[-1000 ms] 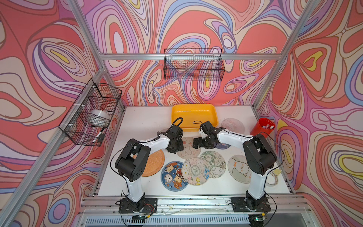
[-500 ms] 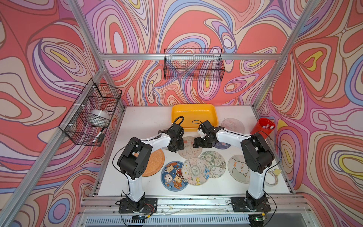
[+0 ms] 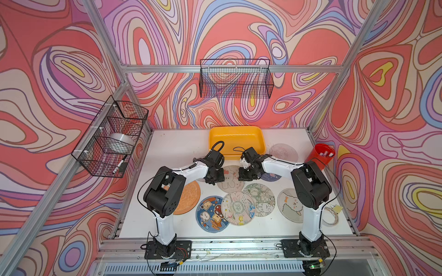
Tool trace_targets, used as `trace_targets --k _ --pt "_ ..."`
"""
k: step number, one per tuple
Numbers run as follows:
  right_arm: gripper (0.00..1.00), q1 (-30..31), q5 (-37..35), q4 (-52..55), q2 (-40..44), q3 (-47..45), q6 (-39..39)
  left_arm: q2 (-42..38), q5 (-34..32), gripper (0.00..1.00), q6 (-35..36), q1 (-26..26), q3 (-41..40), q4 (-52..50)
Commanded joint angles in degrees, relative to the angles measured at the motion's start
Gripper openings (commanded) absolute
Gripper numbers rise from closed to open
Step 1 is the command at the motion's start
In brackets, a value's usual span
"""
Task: Put the coasters into the storage box
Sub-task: Pick up the coaster from the center of the board.
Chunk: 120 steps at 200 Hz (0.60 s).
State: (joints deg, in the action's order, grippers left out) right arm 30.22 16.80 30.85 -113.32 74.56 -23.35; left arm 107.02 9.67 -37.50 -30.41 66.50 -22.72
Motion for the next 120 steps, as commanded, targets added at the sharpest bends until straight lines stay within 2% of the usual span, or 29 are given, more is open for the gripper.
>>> trace_targets --k 1,12,53,120 --pt "0.04 0.4 -0.5 -0.3 0.9 -0.2 -0.3 2.1 1.3 0.49 0.0 -0.5 -2.5 -1.9" --pt "0.0 0.5 -0.9 -0.4 1.9 -0.3 -0.2 1.2 1.2 0.51 0.0 -0.5 -2.7 -1.6" --pt "0.0 0.5 -1.0 1.3 7.1 -0.8 -0.1 -3.9 -0.3 0.6 0.2 -0.5 -4.0 -0.6" --pt "0.0 0.5 1.3 7.9 16.5 3.0 1.5 -12.5 -1.8 0.67 0.1 -0.5 -8.1 1.3"
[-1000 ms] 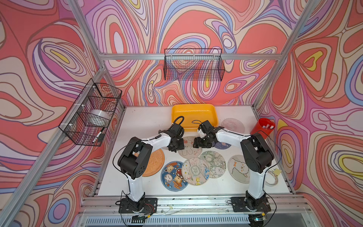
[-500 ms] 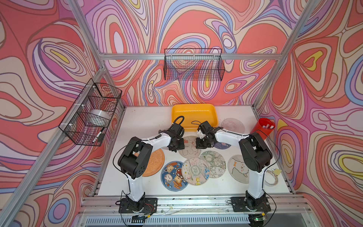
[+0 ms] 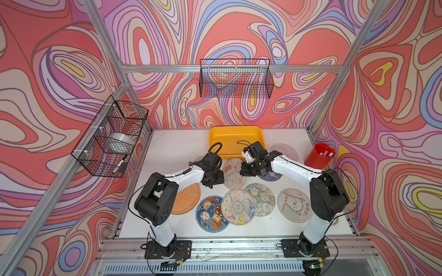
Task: Put the coasters into the storage box
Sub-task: Pick up the coaster from the center of the board, then place the coaster in the storage box.
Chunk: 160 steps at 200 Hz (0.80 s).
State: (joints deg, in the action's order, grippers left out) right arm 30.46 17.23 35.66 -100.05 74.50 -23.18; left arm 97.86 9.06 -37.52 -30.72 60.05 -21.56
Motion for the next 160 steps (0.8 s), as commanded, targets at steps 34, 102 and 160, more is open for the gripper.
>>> trace_targets --k 34,102,160 --pt "0.0 0.2 -0.7 5.9 3.6 9.6 3.0 -5.8 -1.5 0.7 -0.1 -0.2 -3.4 1.9" --pt "0.0 0.1 -5.4 7.0 -7.7 27.0 7.2 -6.9 -1.4 0.72 0.3 -0.1 -3.7 2.5" --pt "0.0 -1.2 -4.6 6.1 -22.9 43.6 8.3 -7.2 -1.4 0.73 0.5 -0.1 -3.9 2.5"
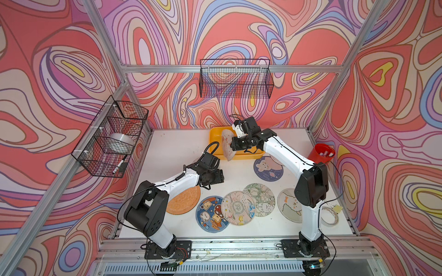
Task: Put the coasters into the storage box
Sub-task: Place the coaster in the storage box.
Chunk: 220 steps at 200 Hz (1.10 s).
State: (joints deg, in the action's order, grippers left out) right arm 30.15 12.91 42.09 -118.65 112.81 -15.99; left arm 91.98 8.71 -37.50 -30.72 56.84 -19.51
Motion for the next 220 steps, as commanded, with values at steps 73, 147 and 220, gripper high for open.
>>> trace_targets --k 73,147,220 --pt "0.0 -8.1 3.6 -6.0 -12.4 7.0 -2.1 -1.8 -1.8 0.75 0.9 -0.2 -0.7 -0.8" --pt "0.45 -14.5 0.3 -1.5 -15.8 5.1 0.0 -1.4 -2.3 0.79 0.9 -0.2 -0.6 -1.3" --pt "0.81 -14.7 -3.4 -1.5 -6.3 -4.3 -1.1 -0.6 -1.7 0.82 0.4 -0.2 -0.9 -1.6"
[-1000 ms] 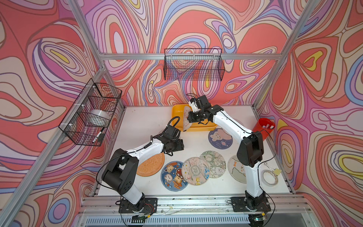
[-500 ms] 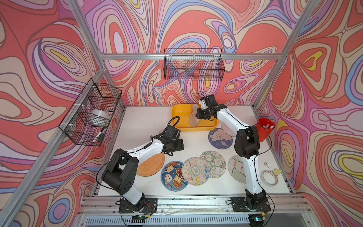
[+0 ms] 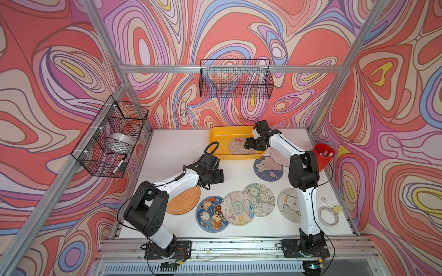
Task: Put the coasters into the storage box
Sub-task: Place the coaster in the storage box, then pick up the coaster from the center of the board.
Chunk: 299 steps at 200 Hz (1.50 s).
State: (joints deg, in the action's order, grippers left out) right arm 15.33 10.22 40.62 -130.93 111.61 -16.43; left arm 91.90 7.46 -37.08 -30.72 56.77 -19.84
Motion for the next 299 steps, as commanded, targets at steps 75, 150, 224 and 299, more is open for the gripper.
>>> trace_targets --k 75,150,224,299 --pt "0.84 0.1 -0.7 -0.7 21.8 -20.9 -2.2 0.5 0.9 0.82 -1.2 -0.9 -1.5 -0.3" --pt "0.85 -4.6 -5.8 0.0 30.5 -34.4 0.7 3.2 1.6 0.82 -0.4 -3.5 2.8 -0.3" --pt "0.85 -13.0 -4.3 -0.7 28.0 -37.2 1.8 8.4 2.3 0.82 0.4 -6.5 9.5 -0.5" --pt "0.82 -18.3 2.4 -4.3 25.2 -40.5 0.5 13.5 3.4 0.82 1.5 -8.0 16.1 -1.4"
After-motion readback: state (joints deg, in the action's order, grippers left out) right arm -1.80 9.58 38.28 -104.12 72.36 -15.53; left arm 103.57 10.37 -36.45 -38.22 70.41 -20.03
